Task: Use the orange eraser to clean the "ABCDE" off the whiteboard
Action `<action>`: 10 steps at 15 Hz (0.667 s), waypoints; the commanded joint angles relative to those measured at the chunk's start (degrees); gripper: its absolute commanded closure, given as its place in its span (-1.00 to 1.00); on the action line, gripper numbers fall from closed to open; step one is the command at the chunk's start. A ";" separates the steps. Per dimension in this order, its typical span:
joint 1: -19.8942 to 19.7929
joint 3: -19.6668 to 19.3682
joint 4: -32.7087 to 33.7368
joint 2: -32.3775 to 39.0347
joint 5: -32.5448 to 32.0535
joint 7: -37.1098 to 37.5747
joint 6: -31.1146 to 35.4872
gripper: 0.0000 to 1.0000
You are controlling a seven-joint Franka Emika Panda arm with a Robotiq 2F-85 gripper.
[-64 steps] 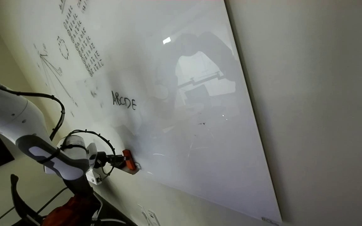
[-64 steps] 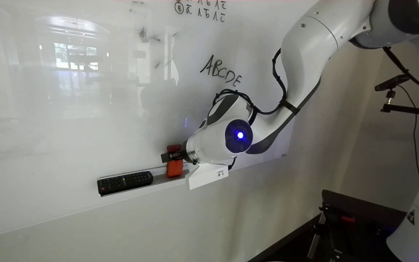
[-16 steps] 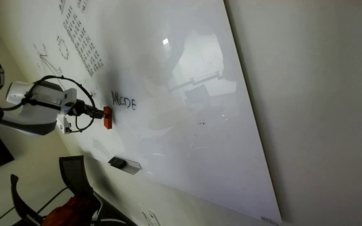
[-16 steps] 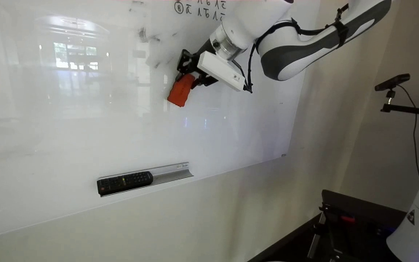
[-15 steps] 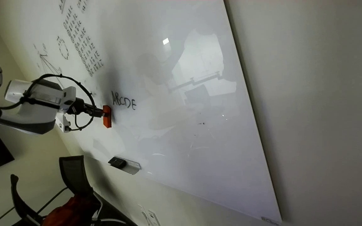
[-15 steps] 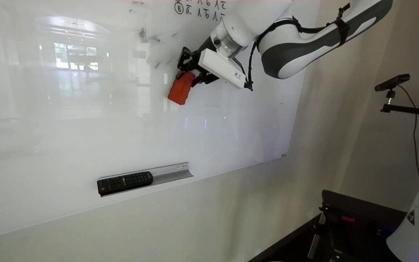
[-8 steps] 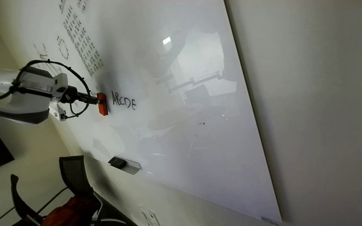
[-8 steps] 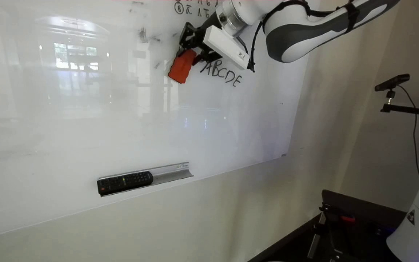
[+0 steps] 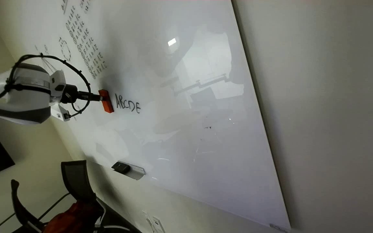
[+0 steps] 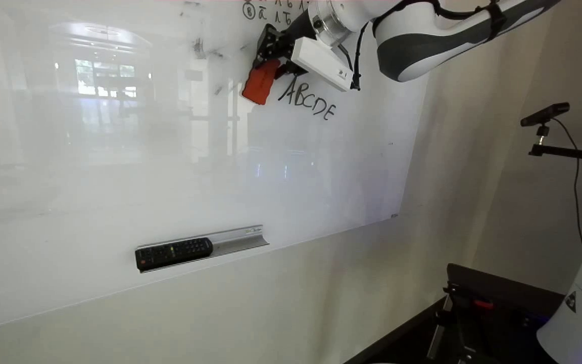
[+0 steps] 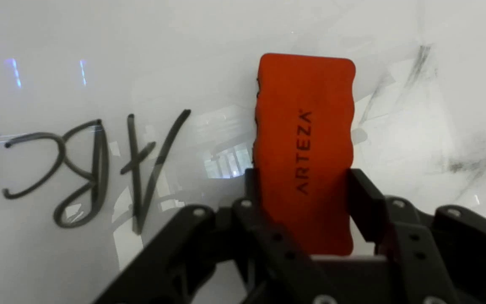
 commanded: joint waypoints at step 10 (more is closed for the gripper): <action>-5.06 -5.31 -14.01 -11.84 -5.59 9.65 -1.89 0.44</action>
